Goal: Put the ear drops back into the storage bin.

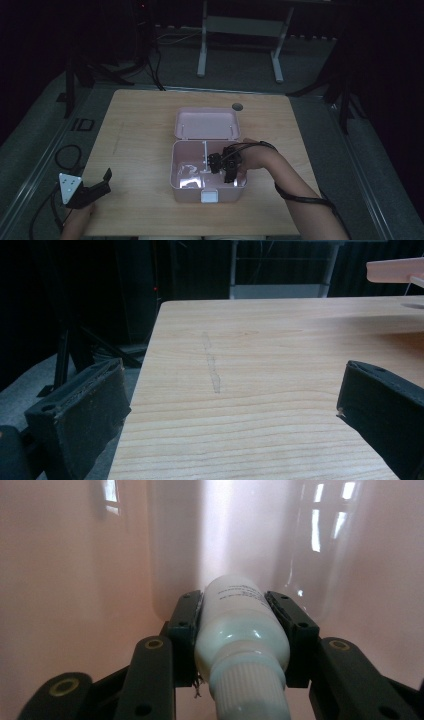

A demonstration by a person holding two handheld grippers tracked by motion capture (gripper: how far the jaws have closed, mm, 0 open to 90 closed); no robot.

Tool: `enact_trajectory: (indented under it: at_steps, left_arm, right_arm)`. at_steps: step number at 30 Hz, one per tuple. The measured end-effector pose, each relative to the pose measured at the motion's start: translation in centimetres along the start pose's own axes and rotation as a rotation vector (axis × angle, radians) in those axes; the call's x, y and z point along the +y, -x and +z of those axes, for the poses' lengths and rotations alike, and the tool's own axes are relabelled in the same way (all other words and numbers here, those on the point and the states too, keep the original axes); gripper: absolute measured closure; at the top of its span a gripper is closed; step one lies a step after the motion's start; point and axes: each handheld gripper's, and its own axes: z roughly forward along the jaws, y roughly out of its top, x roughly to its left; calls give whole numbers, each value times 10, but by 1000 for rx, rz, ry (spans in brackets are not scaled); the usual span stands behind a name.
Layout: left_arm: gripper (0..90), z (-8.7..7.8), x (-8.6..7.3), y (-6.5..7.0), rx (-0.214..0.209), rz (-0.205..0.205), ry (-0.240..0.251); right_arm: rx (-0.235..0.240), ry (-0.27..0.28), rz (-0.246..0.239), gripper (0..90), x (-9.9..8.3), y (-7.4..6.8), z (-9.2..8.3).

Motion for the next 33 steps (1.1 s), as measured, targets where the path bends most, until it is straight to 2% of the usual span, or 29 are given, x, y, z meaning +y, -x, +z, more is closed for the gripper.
enact_trajectory:
  at_steps: [4, 7, 11, 15, 20, 27, 33]
  left_arm:
    - [4, 0, 0, 0, 0, 0, 0]
    - [4, 0, 0, 0, -1, 1, 0]
    - [4, 0, 0, 0, -1, 0, 0]
    - [4, 0, 0, 0, -1, 0, 0]
    - [4, 0, 0, 0, -1, 1, 0]
    - [4, 0, 0, 0, -1, 3, 1]
    - [4, 0, 0, 0, -1, 3, 2]
  right_arm:
    - [6, -20, 5, 593, 2, 2, 7]
    - [7, -48, 38, 593, 2, 6, 16]
    - [6, -43, 43, 593, 2, 8, 19]
    - [5, -65, 41, 593, 4, 9, 27]
    - [9, -68, 49, 593, 4, 11, 32]
    - [-11, -77, 67, 593, 5, 15, 40]
    - [-9, -83, 75, 591, 6, 16, 41]
